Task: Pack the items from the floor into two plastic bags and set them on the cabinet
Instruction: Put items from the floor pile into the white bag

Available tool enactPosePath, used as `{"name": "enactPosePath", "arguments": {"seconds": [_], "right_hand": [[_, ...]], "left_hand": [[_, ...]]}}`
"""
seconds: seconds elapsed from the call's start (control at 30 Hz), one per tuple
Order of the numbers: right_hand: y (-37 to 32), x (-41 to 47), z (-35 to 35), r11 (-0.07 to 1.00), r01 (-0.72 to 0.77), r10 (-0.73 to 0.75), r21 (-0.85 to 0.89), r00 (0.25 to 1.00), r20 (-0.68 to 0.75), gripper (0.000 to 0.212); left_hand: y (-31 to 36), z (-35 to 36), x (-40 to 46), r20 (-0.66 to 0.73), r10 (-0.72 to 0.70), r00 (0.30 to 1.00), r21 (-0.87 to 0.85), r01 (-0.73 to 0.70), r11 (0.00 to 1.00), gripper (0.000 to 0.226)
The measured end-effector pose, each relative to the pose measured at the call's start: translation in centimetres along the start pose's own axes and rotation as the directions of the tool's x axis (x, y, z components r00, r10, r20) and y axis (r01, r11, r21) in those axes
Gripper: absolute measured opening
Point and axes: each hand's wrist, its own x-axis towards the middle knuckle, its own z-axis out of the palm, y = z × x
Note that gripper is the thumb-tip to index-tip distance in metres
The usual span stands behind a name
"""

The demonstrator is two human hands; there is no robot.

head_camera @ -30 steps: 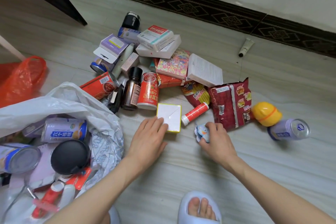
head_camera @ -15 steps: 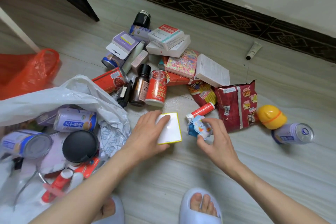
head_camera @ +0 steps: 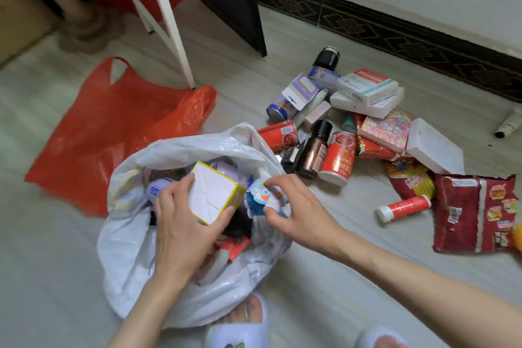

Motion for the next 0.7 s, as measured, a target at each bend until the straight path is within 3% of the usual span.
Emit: {"name": "enactPosePath", "arguments": {"seconds": [0.2, 0.3, 0.43, 0.6, 0.7], "right_hand": [[-3.6, 5.2, 6.3, 0.998, -0.046, 0.045, 0.031, 0.998, 0.043, 0.037], [-4.0, 5.9, 8.6, 0.999, -0.021, 0.028, -0.048, 0.988, 0.150, 0.045], [-3.1, 5.0, 9.3, 0.927, 0.172, -0.062, -0.333, 0.947, 0.315, 0.051], [-1.6, 2.9, 7.0, 0.887, 0.199, -0.033, -0.417, 0.927, 0.373, 0.056], [-1.0, 1.9, 5.0, 0.872, 0.212, -0.044, -0.442, 0.932, 0.360, 0.055]], "left_hand": [[-6.0, -2.1, -2.0, -0.165, -0.306, 0.938, 0.127, 0.328, 0.936, 0.086], [-7.9, -2.0, -2.9, -0.110, -0.381, 0.918, 0.183, 0.395, 0.900, 0.080], [-8.7, -1.0, -2.5, 0.002, -0.394, 0.919, 0.221, 0.384, 0.896, 0.067], [-9.7, -1.0, -1.7, 0.144, -0.355, 0.924, 0.267, 0.309, 0.913, 0.058], [-8.6, -1.2, -2.0, 0.183, -0.235, 0.955, 0.212, 0.195, 0.958, 0.059]]}}
